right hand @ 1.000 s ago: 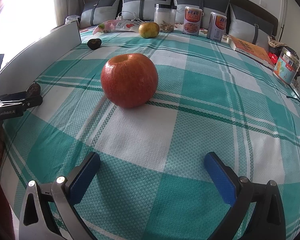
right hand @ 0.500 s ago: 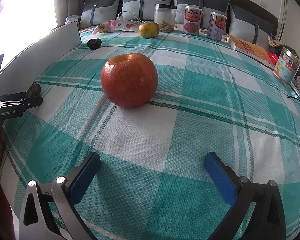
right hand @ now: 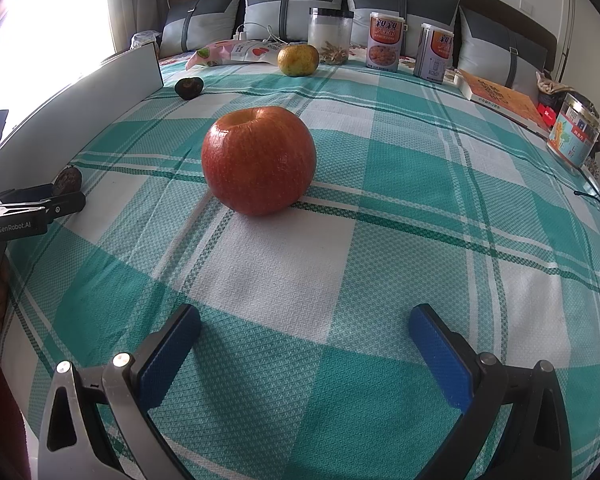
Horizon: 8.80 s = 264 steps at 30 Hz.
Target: Organize fruits
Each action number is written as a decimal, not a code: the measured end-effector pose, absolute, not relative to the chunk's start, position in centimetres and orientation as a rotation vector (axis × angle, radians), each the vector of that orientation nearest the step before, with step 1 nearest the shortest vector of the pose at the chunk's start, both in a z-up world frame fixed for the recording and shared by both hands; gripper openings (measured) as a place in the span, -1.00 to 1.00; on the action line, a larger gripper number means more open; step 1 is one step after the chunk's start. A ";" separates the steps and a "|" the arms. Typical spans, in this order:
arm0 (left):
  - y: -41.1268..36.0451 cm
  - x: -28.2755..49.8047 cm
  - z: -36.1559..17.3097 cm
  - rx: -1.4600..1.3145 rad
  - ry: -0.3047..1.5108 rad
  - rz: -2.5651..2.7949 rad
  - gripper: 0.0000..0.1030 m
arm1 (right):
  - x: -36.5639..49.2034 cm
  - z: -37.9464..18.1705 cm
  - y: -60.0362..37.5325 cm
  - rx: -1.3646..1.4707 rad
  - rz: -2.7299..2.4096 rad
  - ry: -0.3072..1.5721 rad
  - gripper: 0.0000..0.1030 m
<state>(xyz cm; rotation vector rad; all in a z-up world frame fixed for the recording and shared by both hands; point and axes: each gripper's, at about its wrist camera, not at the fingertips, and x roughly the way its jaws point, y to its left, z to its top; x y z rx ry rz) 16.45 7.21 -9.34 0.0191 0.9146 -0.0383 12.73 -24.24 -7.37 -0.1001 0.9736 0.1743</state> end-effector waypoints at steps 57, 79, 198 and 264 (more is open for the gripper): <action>34.4 16.4 -2.5 -0.492 1.130 0.186 -0.22 | 22.9 7.2 11.4 0.042 0.908 1.084 0.35; 14.8 8.0 8.2 -0.263 0.723 -0.185 0.73 | 19.0 -2.8 -11.3 -0.210 0.239 0.911 1.00; 2.0 19.8 -9.2 0.065 0.924 -0.102 0.88 | 17.2 -7.3 -27.8 -0.069 0.061 0.993 1.00; 2.3 20.0 -9.2 0.056 0.929 -0.101 0.91 | 18.4 -8.0 -23.5 -0.110 0.181 0.996 1.00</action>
